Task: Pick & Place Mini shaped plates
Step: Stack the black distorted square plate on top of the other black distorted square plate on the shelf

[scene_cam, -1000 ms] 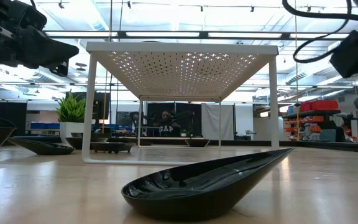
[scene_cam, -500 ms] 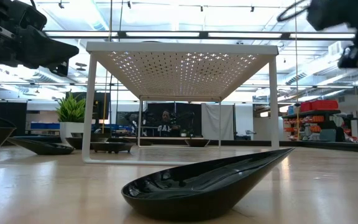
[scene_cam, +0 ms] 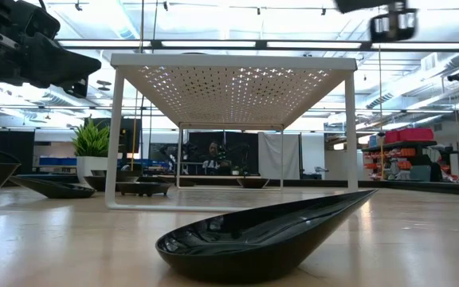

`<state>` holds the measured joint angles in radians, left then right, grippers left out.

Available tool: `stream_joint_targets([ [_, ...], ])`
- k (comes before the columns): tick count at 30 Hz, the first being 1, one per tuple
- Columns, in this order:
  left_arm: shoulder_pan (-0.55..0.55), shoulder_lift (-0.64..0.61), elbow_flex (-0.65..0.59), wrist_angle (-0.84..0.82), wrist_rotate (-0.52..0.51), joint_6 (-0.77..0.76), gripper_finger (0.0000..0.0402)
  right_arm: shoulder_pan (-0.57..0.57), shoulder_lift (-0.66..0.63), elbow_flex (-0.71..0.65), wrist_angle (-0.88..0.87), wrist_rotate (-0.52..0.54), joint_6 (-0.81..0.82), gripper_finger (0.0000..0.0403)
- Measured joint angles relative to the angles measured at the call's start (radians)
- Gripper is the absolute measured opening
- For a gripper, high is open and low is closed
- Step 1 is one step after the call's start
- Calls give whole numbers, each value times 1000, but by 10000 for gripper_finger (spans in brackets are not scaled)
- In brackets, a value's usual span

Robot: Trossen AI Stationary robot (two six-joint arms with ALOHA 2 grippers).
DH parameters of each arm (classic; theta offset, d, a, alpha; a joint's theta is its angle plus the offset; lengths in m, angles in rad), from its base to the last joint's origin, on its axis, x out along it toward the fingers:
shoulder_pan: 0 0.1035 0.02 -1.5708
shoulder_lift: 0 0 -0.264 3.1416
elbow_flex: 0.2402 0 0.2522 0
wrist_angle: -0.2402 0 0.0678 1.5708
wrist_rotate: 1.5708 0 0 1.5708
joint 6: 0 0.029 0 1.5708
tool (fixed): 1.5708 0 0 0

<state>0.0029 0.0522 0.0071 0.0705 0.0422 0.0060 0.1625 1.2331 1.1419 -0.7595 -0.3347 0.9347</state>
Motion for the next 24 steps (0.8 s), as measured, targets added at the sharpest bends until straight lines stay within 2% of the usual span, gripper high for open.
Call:
stream_joint_targets([
  [8, 0, 0, 0, 0, 0, 0, 21, -134, 145, 128, 93, 0, 35, 2],
  [15, 0, 0, 0, 0, 0, 0, 21, -225, 279, 234, 235, 1, 150, 2],
  [24, 0, 0, 0, 0, 0, 0, 21, -356, 362, 274, 369, -18, 277, 2],
])
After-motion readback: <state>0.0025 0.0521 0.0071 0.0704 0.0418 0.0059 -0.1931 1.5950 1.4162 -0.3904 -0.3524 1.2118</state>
